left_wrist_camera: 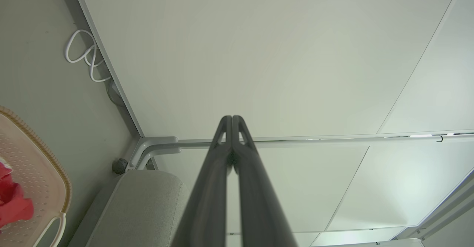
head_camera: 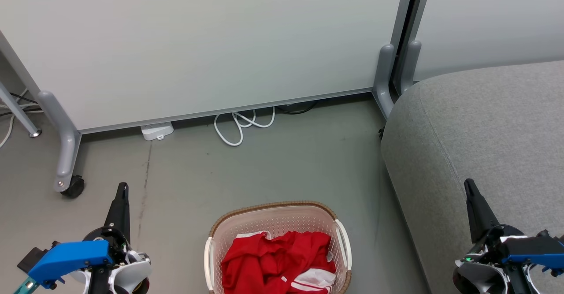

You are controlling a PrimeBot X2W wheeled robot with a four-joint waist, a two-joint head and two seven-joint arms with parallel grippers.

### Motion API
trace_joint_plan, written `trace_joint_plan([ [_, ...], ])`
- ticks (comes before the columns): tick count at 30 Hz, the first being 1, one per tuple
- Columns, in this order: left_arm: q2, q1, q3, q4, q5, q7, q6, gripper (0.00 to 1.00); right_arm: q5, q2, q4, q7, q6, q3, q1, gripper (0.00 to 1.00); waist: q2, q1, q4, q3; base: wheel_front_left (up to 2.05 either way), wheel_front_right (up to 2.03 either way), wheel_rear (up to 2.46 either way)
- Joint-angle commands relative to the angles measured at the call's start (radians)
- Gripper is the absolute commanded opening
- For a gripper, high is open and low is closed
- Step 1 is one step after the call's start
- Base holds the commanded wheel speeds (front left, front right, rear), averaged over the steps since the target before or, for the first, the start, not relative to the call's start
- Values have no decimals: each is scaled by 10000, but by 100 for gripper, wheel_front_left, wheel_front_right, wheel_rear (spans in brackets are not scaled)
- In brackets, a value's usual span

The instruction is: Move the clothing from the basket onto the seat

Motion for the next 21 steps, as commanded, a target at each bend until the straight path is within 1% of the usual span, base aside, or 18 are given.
trace_joint_plan([
  [1, -8, -96, 18, -44, -26, 45, -34, 0, 17, 8, -25, 21, 4, -8, -97, 0, 0, 0, 0, 0, 0, 0, 0],
  [21, -8, -96, 18, -44, -26, 45, -34, 0, 18, 9, -25, 20, 4, -6, -97, 0, 0, 0, 0, 0, 0, 0, 0],
])
